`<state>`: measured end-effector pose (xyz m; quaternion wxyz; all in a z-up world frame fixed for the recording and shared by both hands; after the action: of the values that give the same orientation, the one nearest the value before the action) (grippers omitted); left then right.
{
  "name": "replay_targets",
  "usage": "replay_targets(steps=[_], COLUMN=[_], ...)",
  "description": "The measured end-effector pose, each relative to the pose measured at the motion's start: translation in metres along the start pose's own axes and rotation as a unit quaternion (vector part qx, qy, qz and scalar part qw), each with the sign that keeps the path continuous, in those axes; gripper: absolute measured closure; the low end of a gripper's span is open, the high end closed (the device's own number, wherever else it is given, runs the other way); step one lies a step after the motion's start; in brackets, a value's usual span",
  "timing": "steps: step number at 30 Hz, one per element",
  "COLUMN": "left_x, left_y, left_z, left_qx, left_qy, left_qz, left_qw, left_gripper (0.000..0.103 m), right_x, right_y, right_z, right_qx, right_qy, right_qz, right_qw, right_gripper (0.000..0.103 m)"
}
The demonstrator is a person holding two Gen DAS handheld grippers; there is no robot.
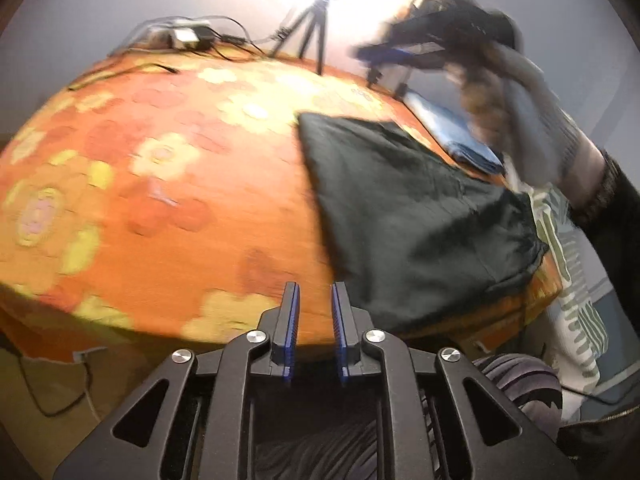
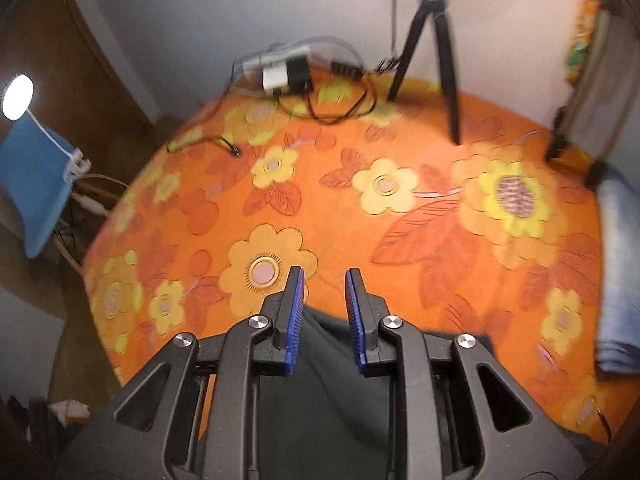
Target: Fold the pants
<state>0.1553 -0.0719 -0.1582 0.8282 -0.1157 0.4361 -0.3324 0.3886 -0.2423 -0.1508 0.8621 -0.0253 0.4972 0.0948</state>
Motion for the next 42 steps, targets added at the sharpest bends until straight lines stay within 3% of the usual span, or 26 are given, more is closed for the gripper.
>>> replay_targets(steps=[1, 4, 8, 10, 16, 23, 28, 33, 37, 42], left_x=[-0.007, -0.035, -0.069, -0.084, -0.127, -0.124, -0.076, -0.003, 0.029, 0.062], left_y=[0.003, 0.009, 0.005, 0.002, -0.028, -0.052, -0.056, -0.043, -0.036, -0.024], left_z=[0.002, 0.015, 0.041, 0.058, 0.117, 0.164, 0.158, 0.143, 0.141, 0.139], left_qx=[0.0, 0.008, 0.028, 0.031, 0.06, 0.061, 0.059, 0.034, 0.025, 0.003], left_qy=[-0.005, -0.024, -0.041, -0.048, -0.049, -0.048, -0.02, 0.037, 0.062, 0.082], left_qz=[0.004, 0.021, 0.037, 0.038, 0.033, 0.016, 0.001, 0.005, 0.014, 0.012], left_qw=[1.0, 0.9995, 0.9981, 0.9977, 0.9964, 0.9969, 0.9981, 0.9987, 0.9977, 0.9966], left_gripper=[0.078, 0.075, 0.074, 0.066, 0.06, 0.055, 0.055, 0.055, 0.055, 0.055], right_x=[-0.015, -0.052, -0.112, -0.136, -0.209, -0.243, -0.228, -0.17, -0.114, -0.057], right_y=[-0.006, -0.017, -0.033, -0.036, -0.029, -0.005, 0.015, 0.043, 0.059, 0.052], right_z=[-0.004, -0.013, -0.031, -0.039, -0.071, -0.115, -0.148, -0.183, -0.202, -0.209], right_qx=[0.006, 0.018, 0.036, 0.037, 0.025, 0.006, -0.004, -0.021, -0.053, -0.035], right_qy=[-0.007, -0.024, -0.045, -0.055, -0.085, -0.102, -0.107, -0.075, -0.054, -0.023], right_qz=[0.002, 0.007, 0.013, 0.011, 0.012, 0.023, 0.02, 0.032, 0.02, 0.02], right_qw=[1.0, 1.0, 0.998, 0.998, 0.996, 0.995, 0.994, 0.996, 0.997, 0.999], right_gripper=[0.076, 0.071, 0.071, 0.07, 0.07, 0.069, 0.064, 0.064, 0.064, 0.064])
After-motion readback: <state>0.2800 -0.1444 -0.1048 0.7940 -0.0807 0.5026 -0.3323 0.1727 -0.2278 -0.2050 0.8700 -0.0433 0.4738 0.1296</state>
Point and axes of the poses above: each gripper's, at about its wrist camera, not at the fingertips, and x roughly the way its jaws point, y to its left, z to its top, the point moved 6 cm from there along x, roughly the way its jaws point, and after that the axes turned 11 degrees about -z, right-handed, at the moved point
